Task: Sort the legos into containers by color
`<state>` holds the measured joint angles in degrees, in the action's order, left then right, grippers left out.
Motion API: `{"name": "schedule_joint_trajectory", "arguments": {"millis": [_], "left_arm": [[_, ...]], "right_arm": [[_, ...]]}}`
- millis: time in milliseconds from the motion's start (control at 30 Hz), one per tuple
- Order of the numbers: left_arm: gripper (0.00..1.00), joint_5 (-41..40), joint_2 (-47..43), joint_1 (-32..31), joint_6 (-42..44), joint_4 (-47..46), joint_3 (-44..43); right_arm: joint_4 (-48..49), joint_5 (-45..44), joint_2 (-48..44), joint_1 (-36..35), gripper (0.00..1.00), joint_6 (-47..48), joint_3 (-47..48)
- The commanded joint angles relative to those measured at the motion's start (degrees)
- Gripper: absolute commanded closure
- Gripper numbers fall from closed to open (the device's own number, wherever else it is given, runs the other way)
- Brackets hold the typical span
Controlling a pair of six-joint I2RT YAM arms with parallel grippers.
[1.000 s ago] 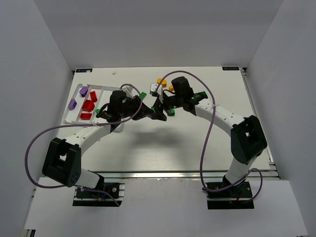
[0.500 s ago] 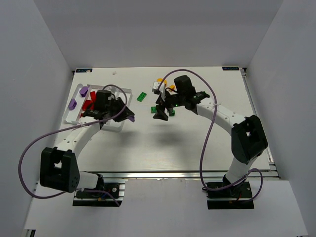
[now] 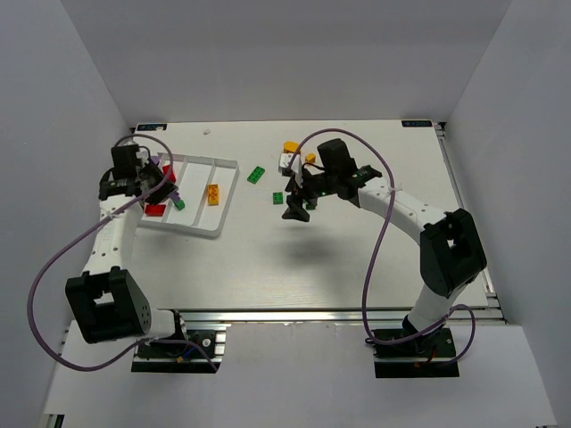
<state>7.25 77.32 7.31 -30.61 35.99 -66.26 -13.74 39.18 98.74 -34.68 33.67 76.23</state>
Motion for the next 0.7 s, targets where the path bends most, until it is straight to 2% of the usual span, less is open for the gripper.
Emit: {"name": "schedule_joint_trajectory", "arguments": {"millis": [0,133,467,667], "left_arm": [[1.0,-3.9,2.21,5.85,-0.14,1.9,-1.94],[1.0,-6.89,5.82,8.94,-2.43,0.14,-4.4],[1.0,-24.72,13.38,10.79,-6.74,-5.04,-9.15],[1.0,-28.16,17.33,11.58,-5.16,-8.56,-9.94]], "right_arm": [[-0.59,1.87,-2.41,0.48,0.11,1.4,0.41],[-0.24,1.95,-2.67,0.57,0.11,1.4,0.5],[0.29,2.92,-3.99,2.33,0.11,1.05,-2.66],[0.9,3.62,-4.08,4.26,0.11,0.61,-3.36]]}}
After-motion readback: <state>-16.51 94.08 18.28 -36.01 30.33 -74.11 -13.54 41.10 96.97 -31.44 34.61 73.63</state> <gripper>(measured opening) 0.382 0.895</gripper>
